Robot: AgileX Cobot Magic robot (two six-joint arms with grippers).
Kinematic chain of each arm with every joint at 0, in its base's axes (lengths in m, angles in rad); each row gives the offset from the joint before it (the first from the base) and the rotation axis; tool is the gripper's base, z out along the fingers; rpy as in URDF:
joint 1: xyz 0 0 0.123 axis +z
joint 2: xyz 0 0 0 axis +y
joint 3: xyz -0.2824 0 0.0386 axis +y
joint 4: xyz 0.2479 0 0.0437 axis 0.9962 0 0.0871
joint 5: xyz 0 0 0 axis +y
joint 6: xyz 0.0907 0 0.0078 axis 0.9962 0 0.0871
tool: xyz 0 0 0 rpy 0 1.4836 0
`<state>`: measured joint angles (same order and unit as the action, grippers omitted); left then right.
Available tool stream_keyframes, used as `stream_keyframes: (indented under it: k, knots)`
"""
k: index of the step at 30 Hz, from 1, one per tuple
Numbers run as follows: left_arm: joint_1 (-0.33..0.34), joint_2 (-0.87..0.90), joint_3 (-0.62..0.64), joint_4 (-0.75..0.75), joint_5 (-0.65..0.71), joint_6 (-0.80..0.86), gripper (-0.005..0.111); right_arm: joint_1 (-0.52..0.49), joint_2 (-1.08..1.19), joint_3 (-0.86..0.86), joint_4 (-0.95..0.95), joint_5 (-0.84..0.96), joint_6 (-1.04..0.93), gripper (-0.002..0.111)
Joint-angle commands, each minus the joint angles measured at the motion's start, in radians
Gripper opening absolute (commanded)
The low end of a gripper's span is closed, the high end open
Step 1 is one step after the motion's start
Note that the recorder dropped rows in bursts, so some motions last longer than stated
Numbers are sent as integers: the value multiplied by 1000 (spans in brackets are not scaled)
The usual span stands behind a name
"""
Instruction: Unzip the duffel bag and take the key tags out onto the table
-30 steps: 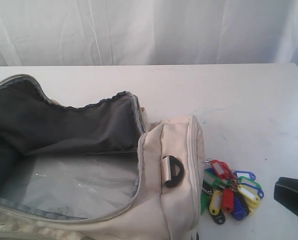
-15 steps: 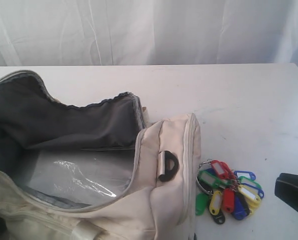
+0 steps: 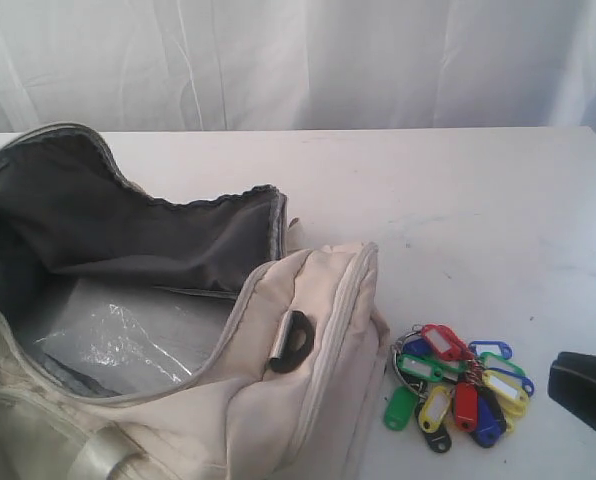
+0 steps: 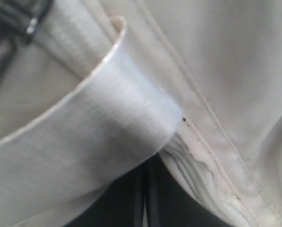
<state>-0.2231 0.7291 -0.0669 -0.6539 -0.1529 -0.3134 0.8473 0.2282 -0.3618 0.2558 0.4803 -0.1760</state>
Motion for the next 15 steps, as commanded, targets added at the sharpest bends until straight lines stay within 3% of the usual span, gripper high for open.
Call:
stream_keyframes:
  k: [1, 9, 15]
  knots:
    - [1, -37, -67, 148, -17, -111, 1, 1, 3, 2, 4, 89, 3, 0]
    - [1, -190, -244, 305, 159, -104, 1, 1, 3, 2, 19, 110, 3, 0]
    - [1, -335, -335, 321, 324, 32, 1, 1, 3, 2, 74, 110, -28, 0]
